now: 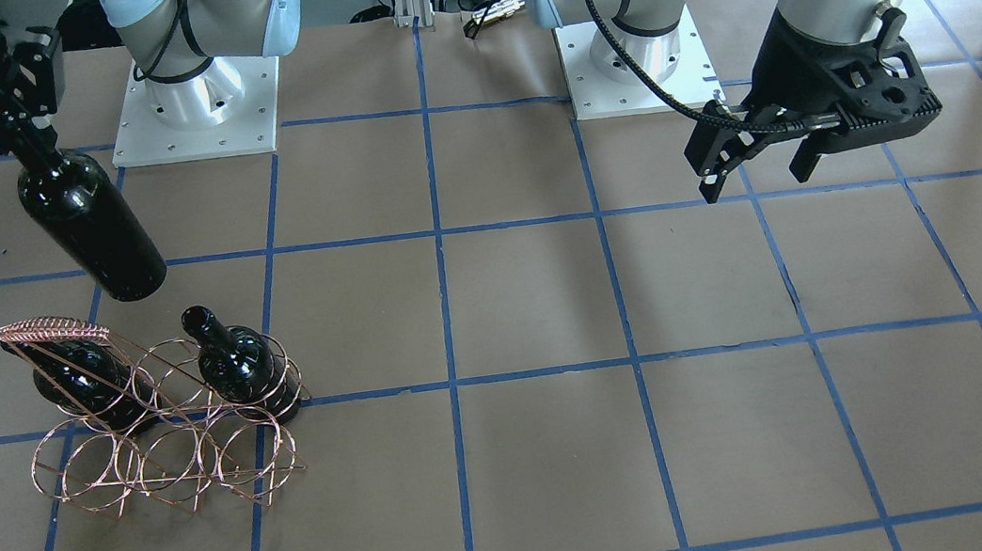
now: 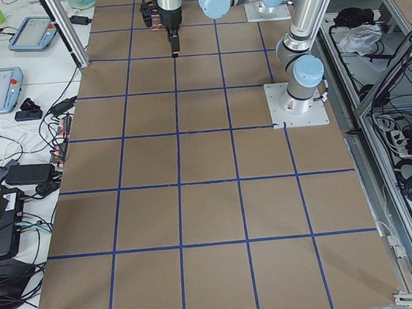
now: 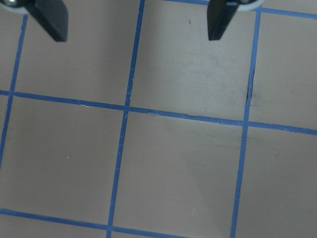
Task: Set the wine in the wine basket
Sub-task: 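Position the held bottle above the middle slot of the wire basket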
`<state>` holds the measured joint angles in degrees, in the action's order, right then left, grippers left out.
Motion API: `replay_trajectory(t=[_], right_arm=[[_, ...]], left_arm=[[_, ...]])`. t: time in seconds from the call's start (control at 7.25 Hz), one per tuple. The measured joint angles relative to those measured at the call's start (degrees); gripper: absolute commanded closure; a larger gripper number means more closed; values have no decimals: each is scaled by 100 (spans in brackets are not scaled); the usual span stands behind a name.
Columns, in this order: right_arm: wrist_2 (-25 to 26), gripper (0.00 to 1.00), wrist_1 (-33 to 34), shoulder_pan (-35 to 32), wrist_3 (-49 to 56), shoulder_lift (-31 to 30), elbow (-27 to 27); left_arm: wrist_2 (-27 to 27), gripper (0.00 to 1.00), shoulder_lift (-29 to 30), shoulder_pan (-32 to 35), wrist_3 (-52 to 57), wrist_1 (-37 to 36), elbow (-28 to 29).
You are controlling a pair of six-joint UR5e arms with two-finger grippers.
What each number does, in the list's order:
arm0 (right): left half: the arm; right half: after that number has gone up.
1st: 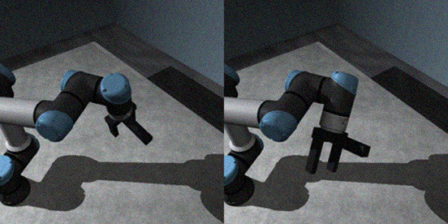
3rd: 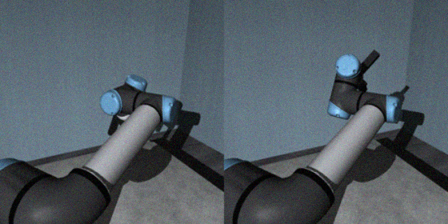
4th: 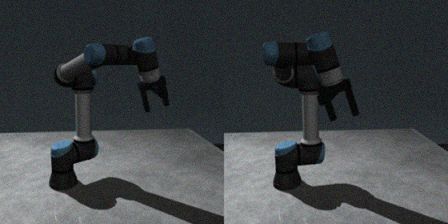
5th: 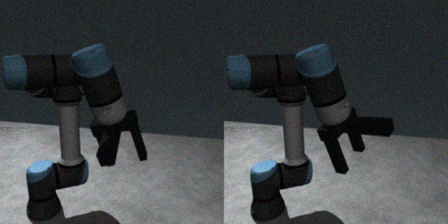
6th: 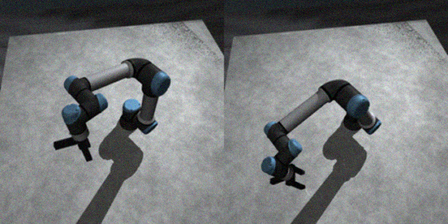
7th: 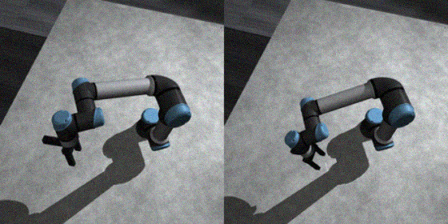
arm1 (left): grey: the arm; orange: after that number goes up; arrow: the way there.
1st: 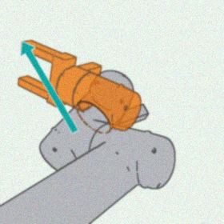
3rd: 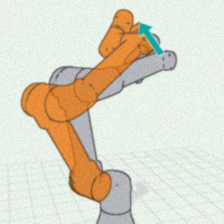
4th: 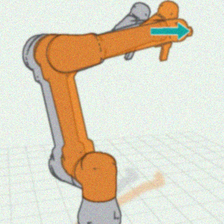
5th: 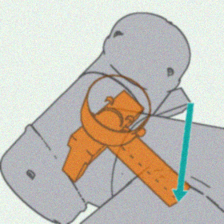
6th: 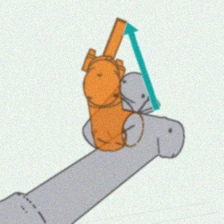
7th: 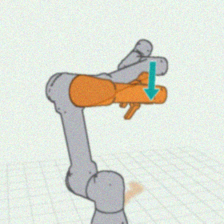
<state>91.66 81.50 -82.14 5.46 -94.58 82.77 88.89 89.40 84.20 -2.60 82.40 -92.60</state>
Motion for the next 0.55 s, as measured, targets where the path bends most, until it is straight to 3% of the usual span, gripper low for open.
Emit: replay_trajectory(t=[0.55], right_arm=[[-74, 100, 716, 3, 14, 625, 2]], left_arm=[[177, 0, -112, 80, -39, 44, 81]])
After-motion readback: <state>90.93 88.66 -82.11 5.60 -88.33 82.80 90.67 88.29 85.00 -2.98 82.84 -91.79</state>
